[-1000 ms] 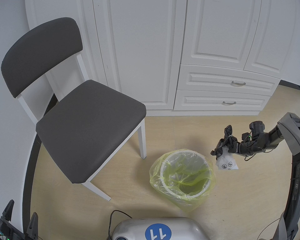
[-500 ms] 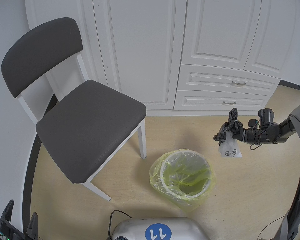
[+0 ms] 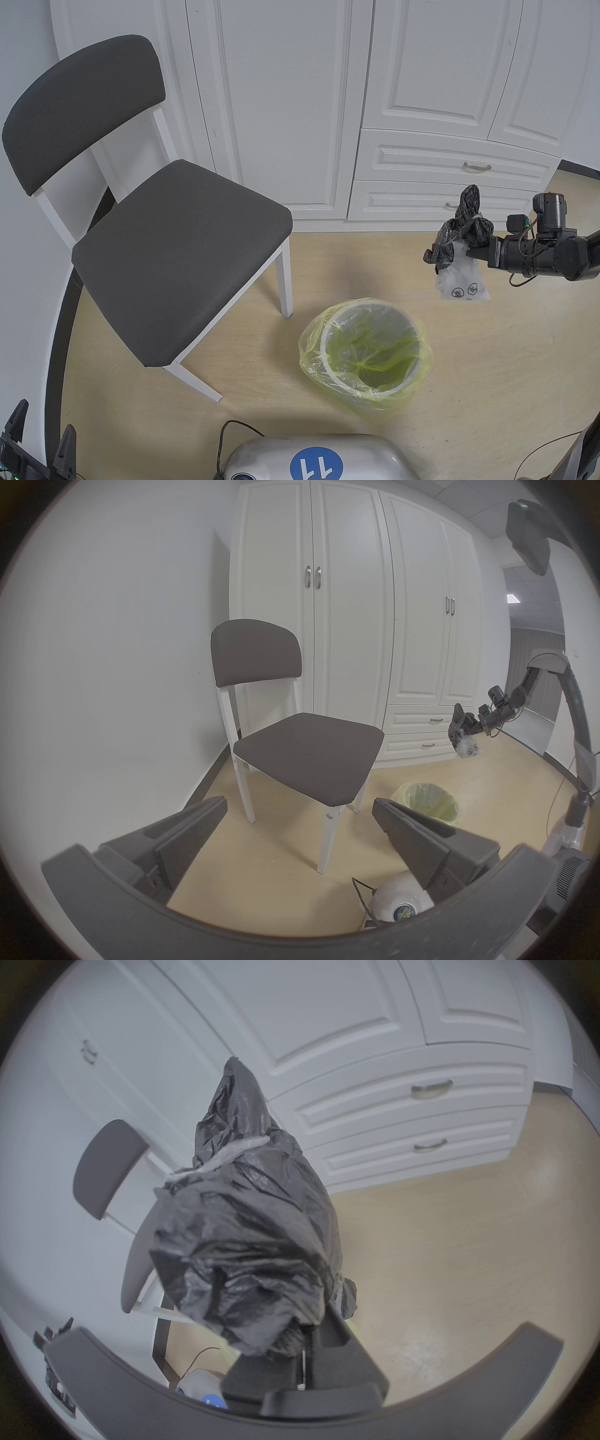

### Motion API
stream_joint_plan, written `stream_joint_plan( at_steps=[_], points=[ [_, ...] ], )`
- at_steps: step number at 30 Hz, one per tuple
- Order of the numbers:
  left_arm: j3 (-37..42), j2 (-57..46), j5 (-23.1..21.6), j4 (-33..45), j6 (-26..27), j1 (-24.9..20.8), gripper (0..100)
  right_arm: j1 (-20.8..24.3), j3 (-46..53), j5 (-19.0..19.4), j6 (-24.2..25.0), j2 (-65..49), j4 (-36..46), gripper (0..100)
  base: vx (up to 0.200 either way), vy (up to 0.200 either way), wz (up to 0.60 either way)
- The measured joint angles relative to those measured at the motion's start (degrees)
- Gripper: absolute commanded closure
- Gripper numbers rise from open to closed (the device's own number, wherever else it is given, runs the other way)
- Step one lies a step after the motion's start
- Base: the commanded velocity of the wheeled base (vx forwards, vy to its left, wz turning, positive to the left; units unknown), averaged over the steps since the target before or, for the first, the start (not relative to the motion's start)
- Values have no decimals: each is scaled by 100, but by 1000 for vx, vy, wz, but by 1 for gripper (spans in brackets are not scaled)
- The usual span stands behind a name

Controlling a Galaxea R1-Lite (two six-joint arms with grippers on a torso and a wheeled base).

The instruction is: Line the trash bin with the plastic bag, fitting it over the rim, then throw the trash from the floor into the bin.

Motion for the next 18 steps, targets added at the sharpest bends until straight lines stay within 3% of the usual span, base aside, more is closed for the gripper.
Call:
stream_joint_plan(
  at_steps=[8,18],
  points=[
    [0,0,0,-2,0,0,0,378,589,-18,-13,-613,-536,100,0,0,0],
    [2,0,0,-2,2,0,0,863,953,-22,-21,-1084,-583,100,0,0,0]
  ],
)
